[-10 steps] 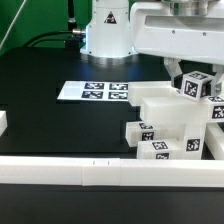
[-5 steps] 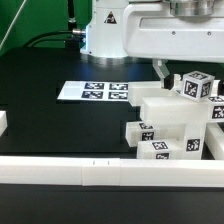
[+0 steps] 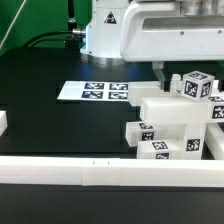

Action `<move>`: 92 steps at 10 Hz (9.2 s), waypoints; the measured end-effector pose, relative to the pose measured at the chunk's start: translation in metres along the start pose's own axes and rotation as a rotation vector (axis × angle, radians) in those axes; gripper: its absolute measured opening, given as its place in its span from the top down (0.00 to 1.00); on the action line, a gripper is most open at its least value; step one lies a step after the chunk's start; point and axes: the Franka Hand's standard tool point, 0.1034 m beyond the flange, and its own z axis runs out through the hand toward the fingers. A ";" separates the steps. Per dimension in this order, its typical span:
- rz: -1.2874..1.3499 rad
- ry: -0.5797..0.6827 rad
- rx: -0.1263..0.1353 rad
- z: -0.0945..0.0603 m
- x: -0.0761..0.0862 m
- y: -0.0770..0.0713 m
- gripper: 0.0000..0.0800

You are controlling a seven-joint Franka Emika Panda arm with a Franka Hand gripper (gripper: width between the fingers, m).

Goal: Assemble chair

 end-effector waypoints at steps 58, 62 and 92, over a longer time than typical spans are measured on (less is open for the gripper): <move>0.596 0.084 0.064 0.004 0.013 -0.021 0.67; 1.008 0.054 0.136 0.005 0.011 -0.026 0.67; 0.811 0.046 0.012 0.001 0.005 -0.043 0.64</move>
Offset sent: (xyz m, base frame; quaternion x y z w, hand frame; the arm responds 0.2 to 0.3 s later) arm 0.0054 0.0037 0.0021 -0.0401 -0.0213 -0.2399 0.9697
